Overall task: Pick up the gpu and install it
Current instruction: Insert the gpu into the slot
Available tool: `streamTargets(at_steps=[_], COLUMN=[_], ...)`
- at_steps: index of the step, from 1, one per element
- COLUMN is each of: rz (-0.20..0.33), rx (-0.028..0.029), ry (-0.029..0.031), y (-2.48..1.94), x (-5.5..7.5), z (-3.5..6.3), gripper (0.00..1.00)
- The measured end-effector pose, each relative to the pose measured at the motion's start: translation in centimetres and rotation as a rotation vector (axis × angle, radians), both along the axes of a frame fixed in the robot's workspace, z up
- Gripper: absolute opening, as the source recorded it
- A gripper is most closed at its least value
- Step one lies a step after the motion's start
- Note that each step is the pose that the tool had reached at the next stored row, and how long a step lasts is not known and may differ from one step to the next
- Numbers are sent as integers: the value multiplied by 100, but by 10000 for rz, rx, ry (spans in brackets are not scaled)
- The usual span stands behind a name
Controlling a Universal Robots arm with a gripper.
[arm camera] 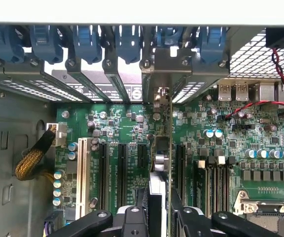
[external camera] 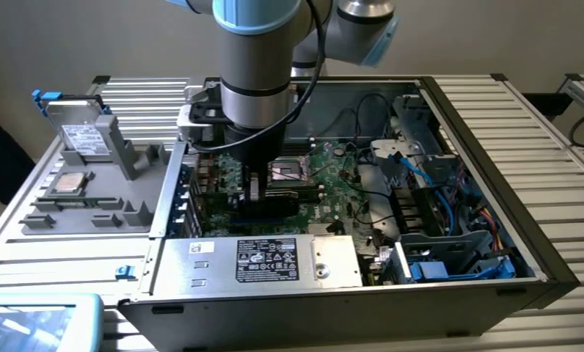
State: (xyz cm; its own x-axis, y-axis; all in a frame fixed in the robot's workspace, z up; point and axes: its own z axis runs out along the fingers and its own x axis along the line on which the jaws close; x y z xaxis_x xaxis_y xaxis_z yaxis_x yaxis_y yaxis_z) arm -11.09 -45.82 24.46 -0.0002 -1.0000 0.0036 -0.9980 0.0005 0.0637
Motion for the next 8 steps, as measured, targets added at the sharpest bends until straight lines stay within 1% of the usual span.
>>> streamTargets(at_steps=[8], rz=[17], rx=[-1], ry=[2], y=[3], x=[-7], z=[-2], gripper=[28])
